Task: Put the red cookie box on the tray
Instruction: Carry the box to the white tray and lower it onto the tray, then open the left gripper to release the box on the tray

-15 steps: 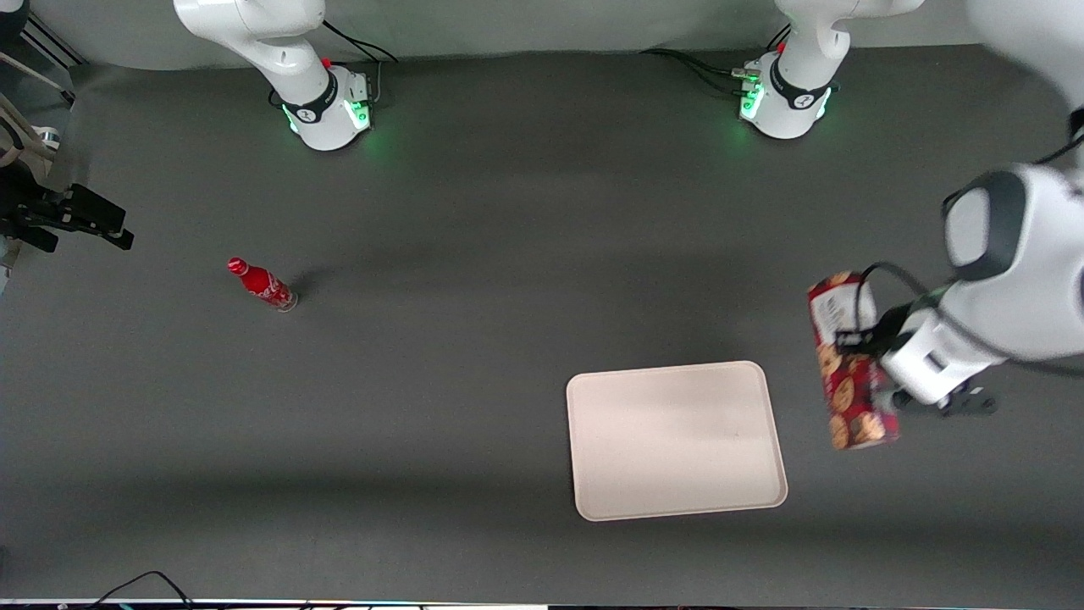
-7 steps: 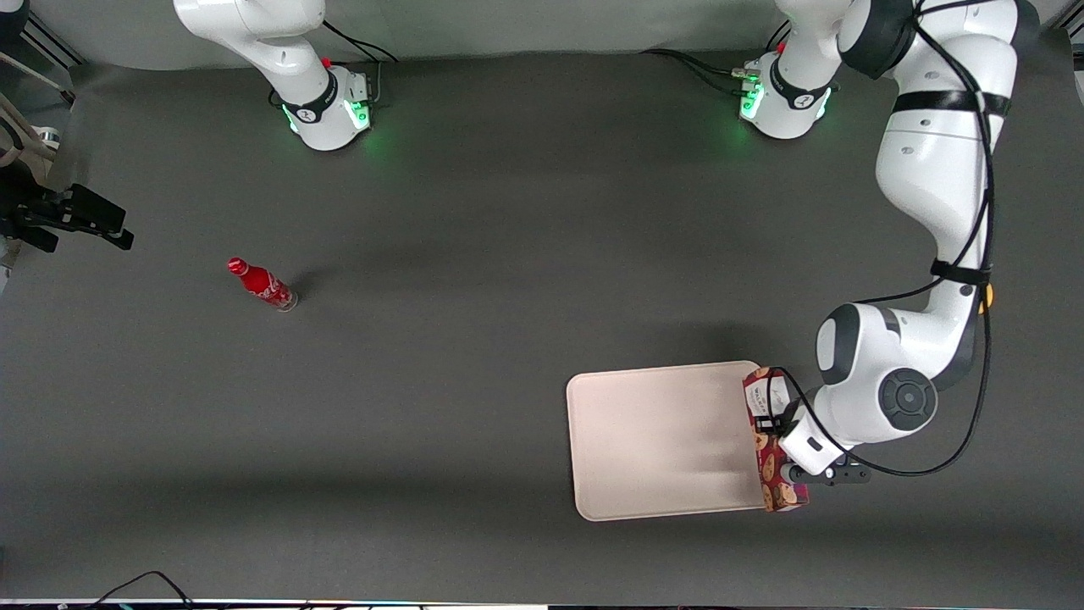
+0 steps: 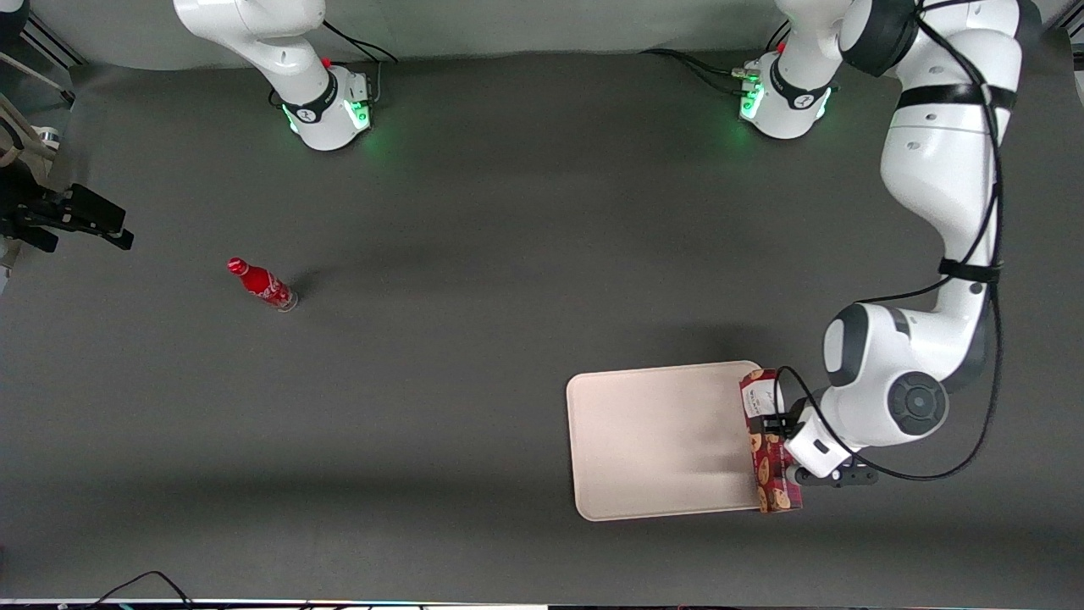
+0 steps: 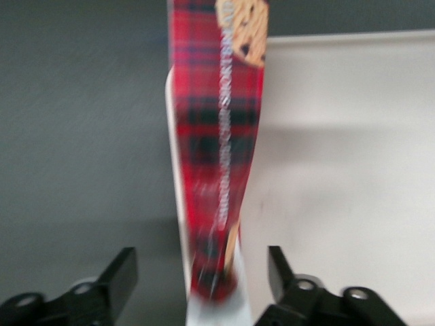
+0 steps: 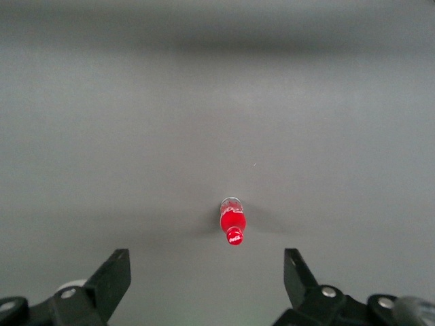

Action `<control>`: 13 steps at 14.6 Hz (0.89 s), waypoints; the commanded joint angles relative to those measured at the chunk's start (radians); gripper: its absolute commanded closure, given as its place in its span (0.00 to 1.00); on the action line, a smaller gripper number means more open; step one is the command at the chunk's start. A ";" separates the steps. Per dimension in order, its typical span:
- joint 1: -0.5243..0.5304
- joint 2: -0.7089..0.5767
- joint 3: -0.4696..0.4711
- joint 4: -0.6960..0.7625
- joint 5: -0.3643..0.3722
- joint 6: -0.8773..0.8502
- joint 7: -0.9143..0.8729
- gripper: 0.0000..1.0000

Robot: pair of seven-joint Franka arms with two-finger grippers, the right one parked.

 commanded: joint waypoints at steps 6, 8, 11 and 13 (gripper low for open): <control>0.013 -0.316 0.113 0.084 0.009 -0.562 0.136 0.00; 0.019 -0.400 0.176 0.058 0.001 -0.705 0.294 0.00; 0.025 -0.632 0.197 -0.216 0.001 -0.654 0.321 0.00; 0.025 -0.803 0.204 -0.455 0.003 -0.533 0.322 0.00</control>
